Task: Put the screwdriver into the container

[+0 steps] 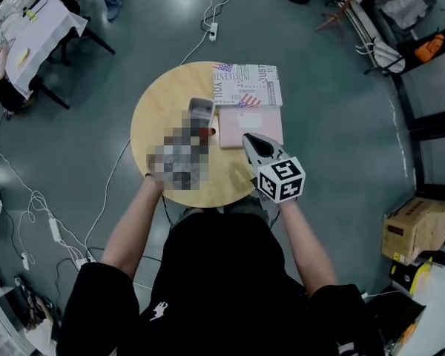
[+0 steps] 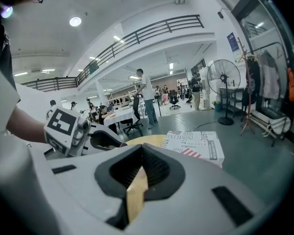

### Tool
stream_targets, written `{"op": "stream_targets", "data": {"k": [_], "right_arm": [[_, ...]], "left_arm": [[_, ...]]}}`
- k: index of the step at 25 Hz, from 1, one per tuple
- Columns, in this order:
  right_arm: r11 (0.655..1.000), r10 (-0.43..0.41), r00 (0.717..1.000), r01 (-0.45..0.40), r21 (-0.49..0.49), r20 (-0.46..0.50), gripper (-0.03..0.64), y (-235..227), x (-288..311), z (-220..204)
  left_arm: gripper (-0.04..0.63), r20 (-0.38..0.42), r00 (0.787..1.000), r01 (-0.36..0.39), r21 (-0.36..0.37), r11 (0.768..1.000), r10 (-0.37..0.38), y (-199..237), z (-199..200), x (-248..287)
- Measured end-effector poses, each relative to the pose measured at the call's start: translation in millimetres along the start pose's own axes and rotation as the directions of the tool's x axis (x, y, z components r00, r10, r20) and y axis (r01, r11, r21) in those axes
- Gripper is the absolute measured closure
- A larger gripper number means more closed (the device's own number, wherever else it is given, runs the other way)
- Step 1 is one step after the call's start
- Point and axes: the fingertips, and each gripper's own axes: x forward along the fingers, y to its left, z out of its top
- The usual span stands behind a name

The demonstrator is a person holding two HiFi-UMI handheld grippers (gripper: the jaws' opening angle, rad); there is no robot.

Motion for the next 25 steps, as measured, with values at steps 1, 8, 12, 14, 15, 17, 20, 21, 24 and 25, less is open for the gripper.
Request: {"op": "stream_targets", "data": {"k": [1, 8, 12, 14, 15, 17, 20, 21, 24, 25], "right_arm": [[1.0, 0.005, 1.0, -0.005, -0.002, 0.0, 0.614, 1, 2, 1], [0.999, 0.035, 0.999, -0.036, -0.016, -0.011, 0.614, 4, 18, 7], [0.998, 0.049, 0.999, -0.049, -0.028, -0.022, 0.614, 2, 27, 11], [0.998, 0.056, 0.998, -0.057, -0.03, -0.028, 0.614, 0, 31, 13], [0.998, 0.06, 0.998, -0.06, -0.029, -0.032, 0.614, -1, 32, 14], [0.997, 0.067, 0.997, -0.068, -0.029, -0.041, 0.614, -5, 36, 14], [0.997, 0.076, 0.995, -0.078, -0.028, -0.057, 0.614, -12, 45, 12], [0.996, 0.079, 0.995, -0.081, -0.025, -0.061, 0.614, -14, 47, 11], [0.996, 0.087, 0.994, -0.088, -0.007, -0.067, 0.614, -20, 55, 12], [0.996, 0.09, 0.994, -0.09, 0.001, -0.067, 0.614, -22, 57, 13]], "left_arm": [[0.495, 0.016, 1.0, -0.015, -0.02, 1.0, 0.015, 5, 2, -3], [0.495, 0.122, 0.985, -0.103, -0.176, 0.979, 0.125, 48, 17, -16], [0.495, 0.183, 0.969, -0.11, -0.276, 0.955, 0.164, 72, 26, -15], [0.495, 0.216, 0.959, -0.103, -0.335, 0.937, 0.183, 85, 32, -15], [0.495, 0.228, 0.955, -0.099, -0.363, 0.926, 0.192, 91, 35, -15], [0.495, 0.245, 0.947, -0.095, -0.407, 0.908, 0.209, 104, 39, -14], [0.495, 0.258, 0.938, -0.093, -0.458, 0.884, 0.232, 121, 40, -6], [0.495, 0.26, 0.936, -0.092, -0.472, 0.877, 0.238, 125, 41, -4], [0.495, 0.259, 0.933, -0.091, -0.503, 0.859, 0.25, 135, 40, 4], [0.495, 0.257, 0.933, -0.089, -0.513, 0.854, 0.252, 137, 39, 7]]}}
